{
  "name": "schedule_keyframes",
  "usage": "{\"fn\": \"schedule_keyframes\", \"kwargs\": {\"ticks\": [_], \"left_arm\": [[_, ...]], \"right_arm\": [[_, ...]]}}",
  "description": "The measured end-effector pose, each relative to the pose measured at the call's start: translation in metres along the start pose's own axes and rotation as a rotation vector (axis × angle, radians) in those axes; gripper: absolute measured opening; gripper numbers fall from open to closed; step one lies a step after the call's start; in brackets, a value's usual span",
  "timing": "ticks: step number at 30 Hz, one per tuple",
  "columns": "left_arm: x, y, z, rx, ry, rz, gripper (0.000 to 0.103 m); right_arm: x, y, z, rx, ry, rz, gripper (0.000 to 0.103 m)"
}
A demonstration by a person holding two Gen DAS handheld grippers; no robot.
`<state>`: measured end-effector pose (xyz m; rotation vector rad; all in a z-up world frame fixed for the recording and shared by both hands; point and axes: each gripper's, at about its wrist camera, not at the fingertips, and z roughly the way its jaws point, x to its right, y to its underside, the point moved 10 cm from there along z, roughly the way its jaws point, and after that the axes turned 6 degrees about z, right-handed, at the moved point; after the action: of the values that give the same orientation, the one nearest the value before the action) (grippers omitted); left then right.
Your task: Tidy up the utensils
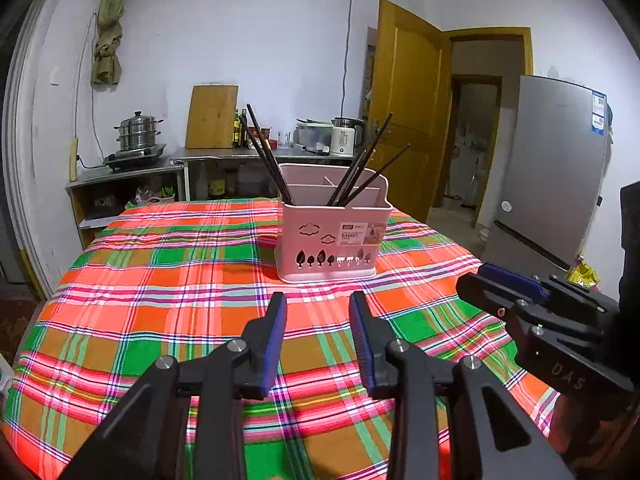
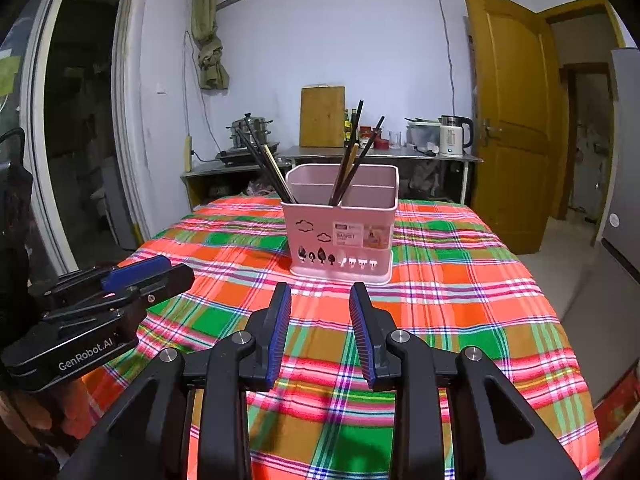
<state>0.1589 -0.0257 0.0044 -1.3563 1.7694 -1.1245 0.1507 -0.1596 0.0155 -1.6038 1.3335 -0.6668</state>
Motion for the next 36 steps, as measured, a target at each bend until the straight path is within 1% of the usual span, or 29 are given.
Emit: {"fn": "schedule_keyframes", "kwargs": {"ticks": [36], "left_arm": [[0.0062,0.0052,0.0030,0.004,-0.013,0.012,0.038]], "right_arm": [[-0.0006,0.0075,0.0085,-0.006,0.013,-0.004,0.031]]}}
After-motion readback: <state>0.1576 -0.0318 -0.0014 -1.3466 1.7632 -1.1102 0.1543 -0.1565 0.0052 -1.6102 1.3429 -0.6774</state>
